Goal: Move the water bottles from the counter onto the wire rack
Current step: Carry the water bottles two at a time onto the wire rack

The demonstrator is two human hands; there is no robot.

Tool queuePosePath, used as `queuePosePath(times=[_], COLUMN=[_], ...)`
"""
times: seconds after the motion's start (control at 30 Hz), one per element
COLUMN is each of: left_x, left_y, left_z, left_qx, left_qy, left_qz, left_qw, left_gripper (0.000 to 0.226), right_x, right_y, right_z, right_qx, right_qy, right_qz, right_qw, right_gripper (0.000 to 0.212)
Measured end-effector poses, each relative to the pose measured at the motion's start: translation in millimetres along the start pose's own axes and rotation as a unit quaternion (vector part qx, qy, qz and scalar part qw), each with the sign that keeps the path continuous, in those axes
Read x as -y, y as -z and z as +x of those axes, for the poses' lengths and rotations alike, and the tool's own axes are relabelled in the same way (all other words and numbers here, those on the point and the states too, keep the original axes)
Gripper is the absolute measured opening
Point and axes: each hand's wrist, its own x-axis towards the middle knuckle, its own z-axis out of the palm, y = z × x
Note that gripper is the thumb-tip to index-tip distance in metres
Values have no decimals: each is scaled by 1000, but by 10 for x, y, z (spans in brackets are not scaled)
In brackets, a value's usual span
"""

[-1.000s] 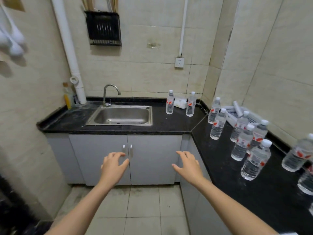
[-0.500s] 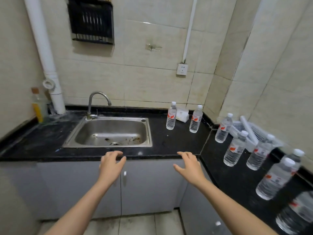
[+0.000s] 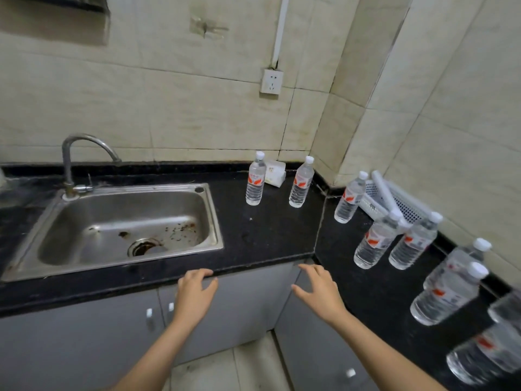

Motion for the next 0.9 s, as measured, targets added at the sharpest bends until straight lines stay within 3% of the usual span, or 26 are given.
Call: queuePosePath(times=[0.43, 0.7, 0.9], left_x=[-766, -720, -734], left_y=[-636, -1244, -1337], left_z=[1194, 1500, 2135], left_qx=[-56, -38, -43], left_qy=[-4, 69, 75], left_qz=[-17, -55, -63], left_qw=[998, 995, 994], left_gripper=[26, 35, 46], right_x=[-514, -765, -746], right_y=[287, 172, 68], right_z=[1370, 1985, 2453], right_qx=[-38, -4, 1], right_qy=[9, -7, -27], right_qz=[137, 154, 163], right_qw=[990, 988, 986], right_gripper=[52, 55, 58])
